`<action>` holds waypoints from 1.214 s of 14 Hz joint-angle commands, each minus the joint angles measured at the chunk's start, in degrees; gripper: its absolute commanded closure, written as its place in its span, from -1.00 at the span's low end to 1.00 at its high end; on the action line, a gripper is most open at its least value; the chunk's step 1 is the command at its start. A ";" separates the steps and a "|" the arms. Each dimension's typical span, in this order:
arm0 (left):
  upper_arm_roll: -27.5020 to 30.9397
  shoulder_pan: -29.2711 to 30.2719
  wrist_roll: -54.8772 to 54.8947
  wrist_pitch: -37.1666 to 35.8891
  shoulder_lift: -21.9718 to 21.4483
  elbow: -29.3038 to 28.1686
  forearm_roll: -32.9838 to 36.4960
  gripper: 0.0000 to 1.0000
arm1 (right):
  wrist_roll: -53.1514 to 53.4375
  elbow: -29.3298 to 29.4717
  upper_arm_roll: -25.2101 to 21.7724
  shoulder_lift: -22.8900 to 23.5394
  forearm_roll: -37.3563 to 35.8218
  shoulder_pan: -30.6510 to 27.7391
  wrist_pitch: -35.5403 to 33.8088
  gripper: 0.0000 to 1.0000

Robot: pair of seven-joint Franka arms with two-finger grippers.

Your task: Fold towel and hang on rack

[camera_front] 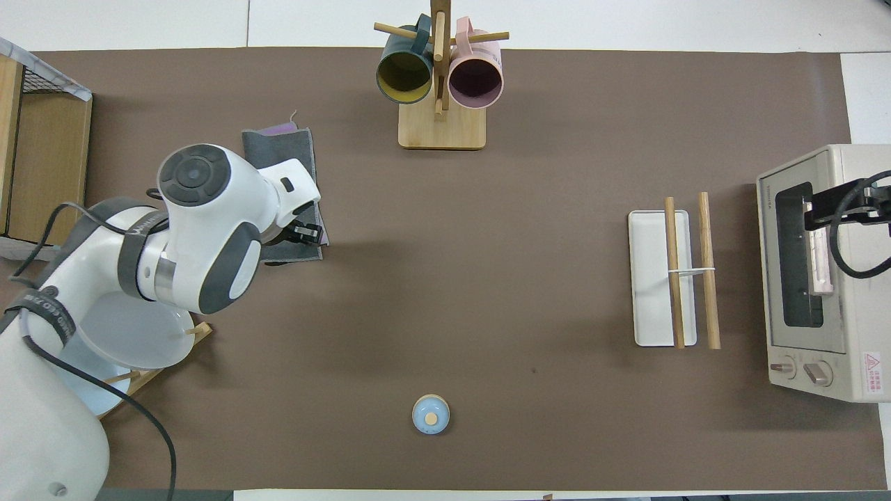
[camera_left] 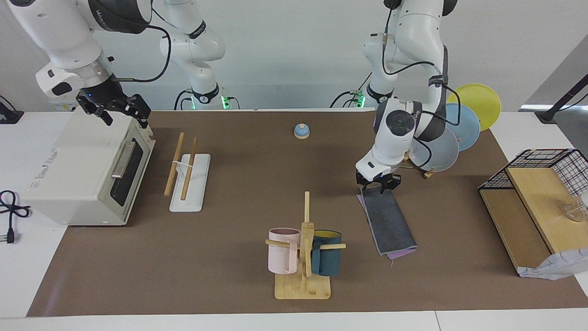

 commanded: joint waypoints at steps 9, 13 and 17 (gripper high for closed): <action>-0.14 10.28 17.63 10.16 2.00 -4.20 -23.88 -1.00 | -1.01 -1.25 0.34 -0.88 0.36 -0.63 1.11 -1.00; -0.14 10.36 19.59 10.69 4.02 -4.55 -25.83 -0.87 | -1.01 -1.34 0.34 -0.96 0.45 -0.63 1.11 -1.00; -0.14 10.36 19.59 11.31 4.47 -4.55 -26.27 -0.41 | -1.01 -1.34 0.34 -0.96 0.45 -0.63 1.11 -1.00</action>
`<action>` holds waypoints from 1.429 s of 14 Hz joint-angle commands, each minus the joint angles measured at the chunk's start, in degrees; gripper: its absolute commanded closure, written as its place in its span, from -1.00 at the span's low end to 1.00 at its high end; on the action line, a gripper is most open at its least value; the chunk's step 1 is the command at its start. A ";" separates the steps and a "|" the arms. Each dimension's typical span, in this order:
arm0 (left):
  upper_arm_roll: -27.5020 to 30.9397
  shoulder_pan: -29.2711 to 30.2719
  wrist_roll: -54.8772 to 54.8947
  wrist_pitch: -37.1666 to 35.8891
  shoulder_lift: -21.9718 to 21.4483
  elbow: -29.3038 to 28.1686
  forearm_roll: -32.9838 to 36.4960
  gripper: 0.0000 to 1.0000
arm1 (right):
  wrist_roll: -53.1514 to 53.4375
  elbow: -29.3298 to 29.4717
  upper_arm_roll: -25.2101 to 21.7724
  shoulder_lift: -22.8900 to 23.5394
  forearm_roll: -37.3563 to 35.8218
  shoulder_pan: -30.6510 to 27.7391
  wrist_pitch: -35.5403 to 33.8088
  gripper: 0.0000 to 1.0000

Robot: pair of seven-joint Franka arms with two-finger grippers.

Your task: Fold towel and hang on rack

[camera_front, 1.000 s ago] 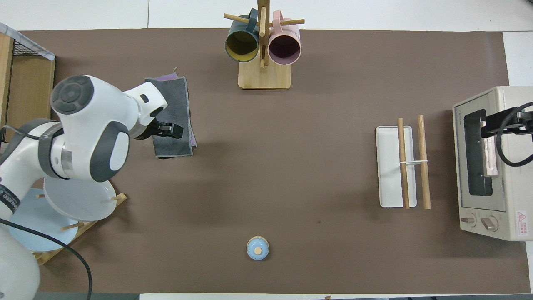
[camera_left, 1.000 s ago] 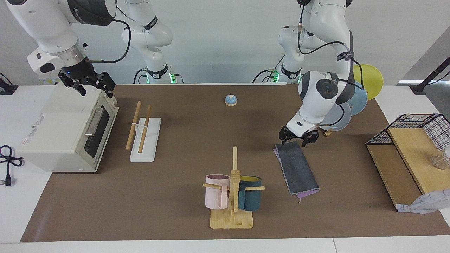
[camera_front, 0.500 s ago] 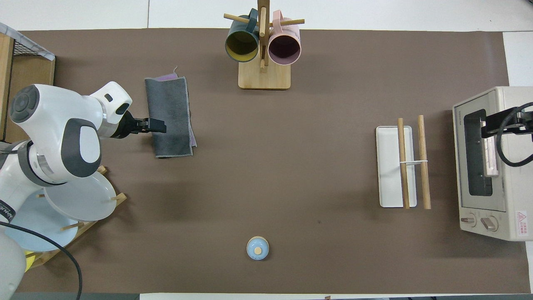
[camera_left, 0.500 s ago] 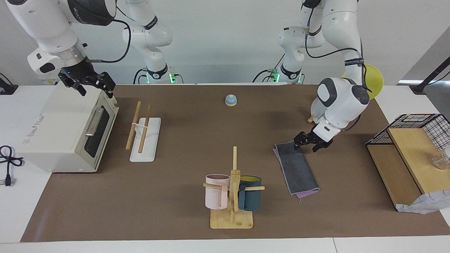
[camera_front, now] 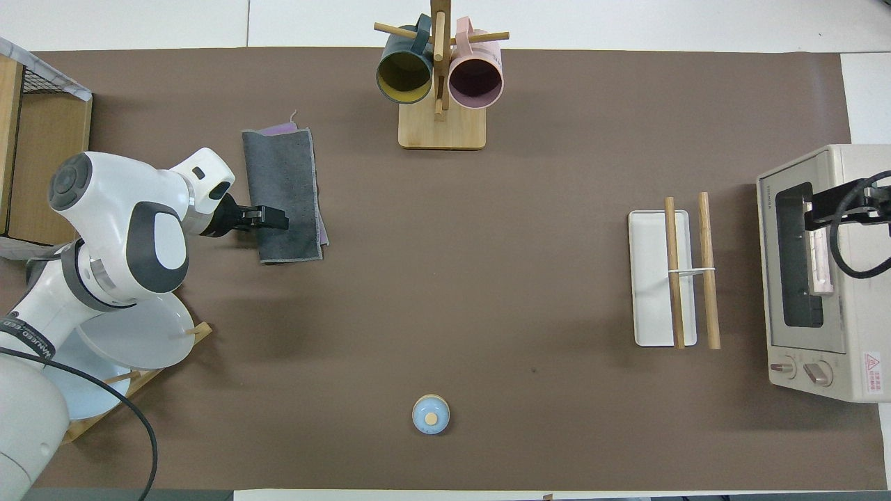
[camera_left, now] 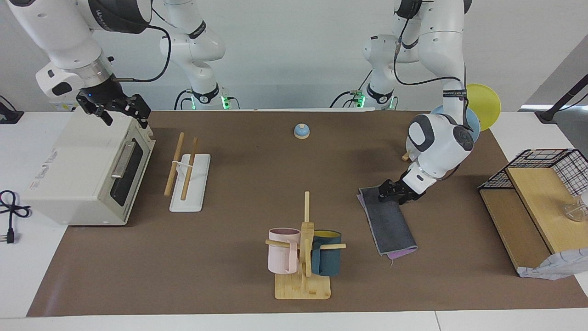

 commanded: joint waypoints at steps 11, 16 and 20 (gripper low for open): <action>0.00 0.56 1.60 1.71 0.79 -0.26 -2.72 0.34 | -1.45 -1.25 0.25 -1.23 0.36 -0.54 1.11 -1.00; 0.00 1.09 1.51 0.74 0.79 0.18 -2.72 1.00 | -2.07 -1.34 0.42 -1.23 0.80 -0.45 2.16 -1.00; 0.27 1.44 -3.99 -6.27 -0.87 4.38 -2.63 1.00 | 19.50 -2.30 0.34 -1.23 15.19 -0.28 4.79 -1.00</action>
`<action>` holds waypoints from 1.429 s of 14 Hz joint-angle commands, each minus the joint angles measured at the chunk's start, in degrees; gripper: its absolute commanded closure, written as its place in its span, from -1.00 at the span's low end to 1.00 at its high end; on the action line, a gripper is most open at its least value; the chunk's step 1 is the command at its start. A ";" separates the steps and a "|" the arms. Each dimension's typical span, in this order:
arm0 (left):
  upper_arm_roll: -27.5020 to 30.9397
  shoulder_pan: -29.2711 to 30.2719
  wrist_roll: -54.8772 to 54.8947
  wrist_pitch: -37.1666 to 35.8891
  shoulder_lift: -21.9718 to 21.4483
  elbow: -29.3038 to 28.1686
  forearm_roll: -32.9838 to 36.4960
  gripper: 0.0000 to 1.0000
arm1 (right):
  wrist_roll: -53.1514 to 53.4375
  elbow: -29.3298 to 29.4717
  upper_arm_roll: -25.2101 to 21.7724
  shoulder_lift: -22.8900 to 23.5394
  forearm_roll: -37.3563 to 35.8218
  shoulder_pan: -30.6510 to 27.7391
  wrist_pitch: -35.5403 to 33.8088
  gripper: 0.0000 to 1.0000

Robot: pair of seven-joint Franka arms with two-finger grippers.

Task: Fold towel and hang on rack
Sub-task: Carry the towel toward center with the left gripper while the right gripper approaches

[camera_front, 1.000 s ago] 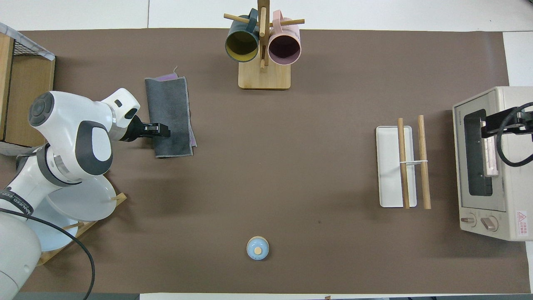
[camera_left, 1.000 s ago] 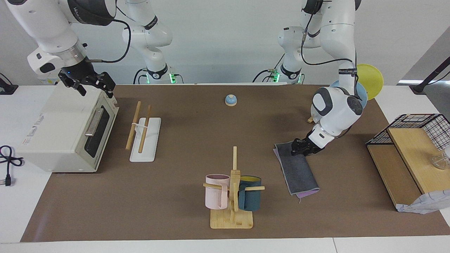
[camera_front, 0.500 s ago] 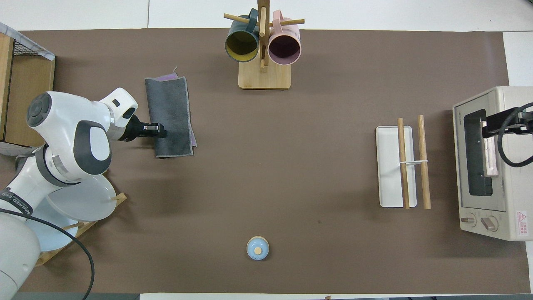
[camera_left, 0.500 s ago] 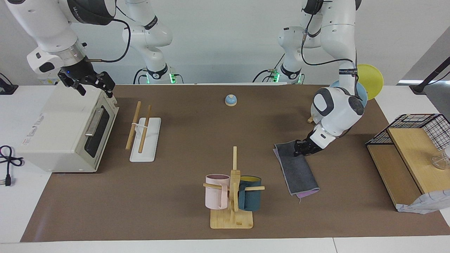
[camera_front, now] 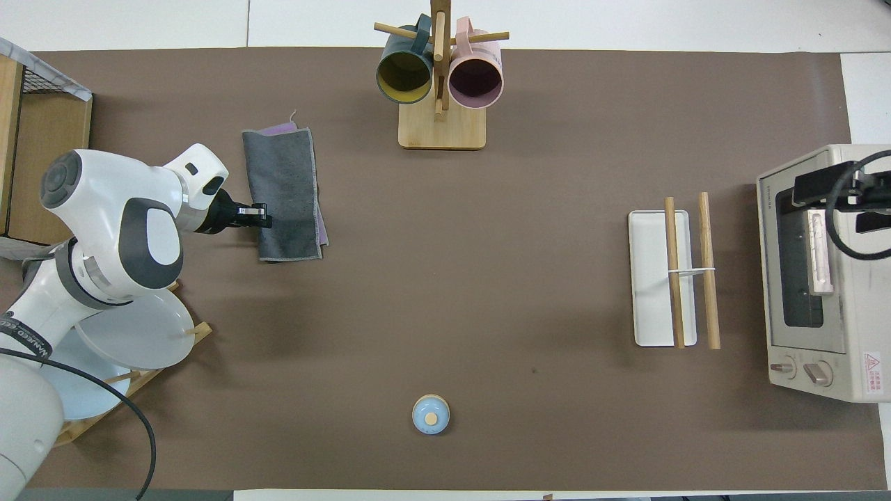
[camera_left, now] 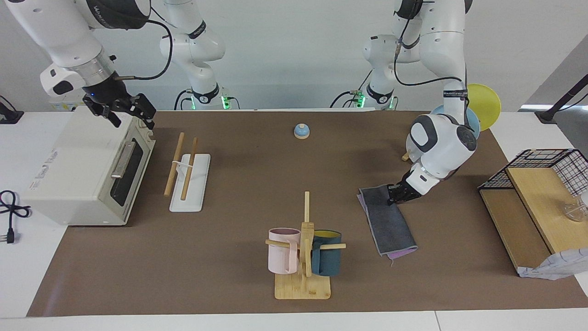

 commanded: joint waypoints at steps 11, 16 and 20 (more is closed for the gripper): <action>-2.89 -8.27 -68.34 -18.66 -10.93 13.42 4.02 1.00 | 52.79 -14.82 2.24 -4.69 29.42 7.62 29.58 -1.00; -9.40 -8.63 -110.70 -17.69 -13.84 18.08 4.19 1.00 | 71.79 -20.72 2.24 -4.35 41.03 17.64 50.94 -1.00; -14.49 -8.72 -134.37 -16.55 -14.19 20.29 8.23 1.00 | 80.50 -21.78 2.32 -1.36 47.09 24.85 60.09 -1.00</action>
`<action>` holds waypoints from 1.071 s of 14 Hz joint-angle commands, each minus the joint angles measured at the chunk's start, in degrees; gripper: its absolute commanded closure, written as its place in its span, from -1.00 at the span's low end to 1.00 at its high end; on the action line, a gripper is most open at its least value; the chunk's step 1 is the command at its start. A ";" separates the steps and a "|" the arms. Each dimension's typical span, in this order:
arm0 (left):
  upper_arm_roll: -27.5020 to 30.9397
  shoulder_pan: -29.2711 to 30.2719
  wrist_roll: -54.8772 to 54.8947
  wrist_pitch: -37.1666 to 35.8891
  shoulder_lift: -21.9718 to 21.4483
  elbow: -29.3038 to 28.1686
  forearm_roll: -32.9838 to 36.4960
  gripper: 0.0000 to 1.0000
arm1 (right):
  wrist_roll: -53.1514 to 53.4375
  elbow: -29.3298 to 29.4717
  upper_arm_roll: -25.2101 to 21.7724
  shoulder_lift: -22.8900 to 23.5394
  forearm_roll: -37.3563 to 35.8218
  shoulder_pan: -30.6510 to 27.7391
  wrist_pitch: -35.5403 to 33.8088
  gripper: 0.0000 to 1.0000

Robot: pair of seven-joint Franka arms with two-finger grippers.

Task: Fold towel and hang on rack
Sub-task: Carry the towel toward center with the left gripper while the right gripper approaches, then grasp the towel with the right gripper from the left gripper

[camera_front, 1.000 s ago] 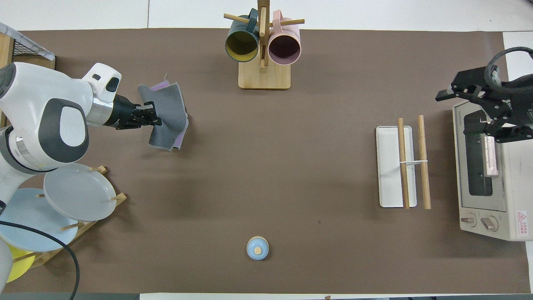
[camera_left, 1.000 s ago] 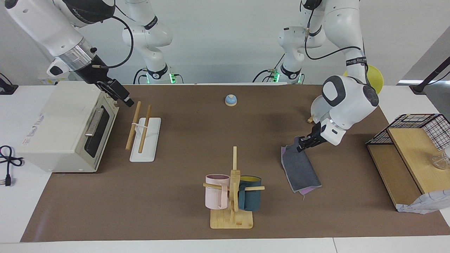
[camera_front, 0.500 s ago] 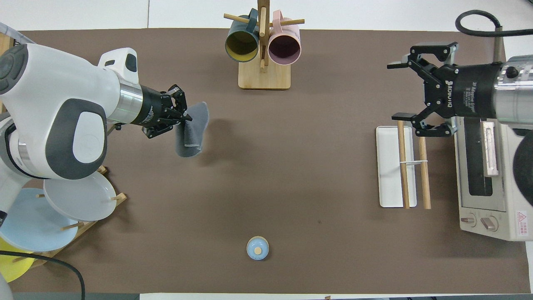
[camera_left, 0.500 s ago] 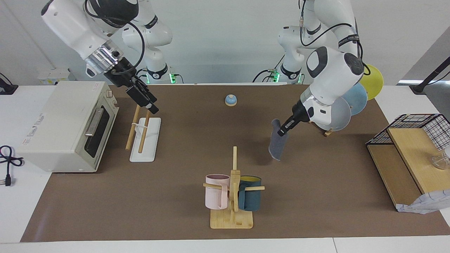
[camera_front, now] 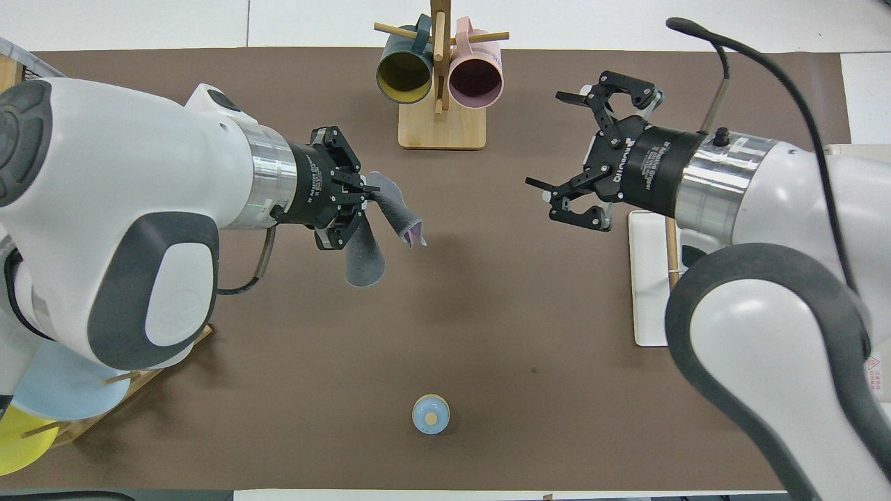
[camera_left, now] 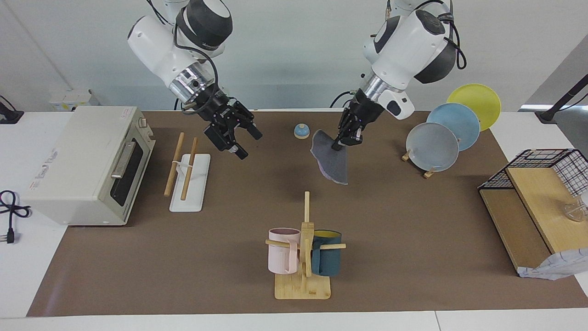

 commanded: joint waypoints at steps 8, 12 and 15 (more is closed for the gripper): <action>-2.49 -3.24 -33.73 7.15 -0.66 -0.56 7.58 1.00 | 1.70 -4.11 -0.11 2.86 6.91 7.13 5.90 -1.00; -2.49 -2.89 -34.71 7.59 -0.66 -0.74 7.66 1.00 | -4.97 -6.48 -0.28 1.46 6.74 6.42 2.13 -1.00; -2.49 -2.45 -34.80 10.21 -0.66 -1.35 7.66 1.00 | -5.52 -7.19 -0.37 0.75 6.12 6.51 -2.09 -1.00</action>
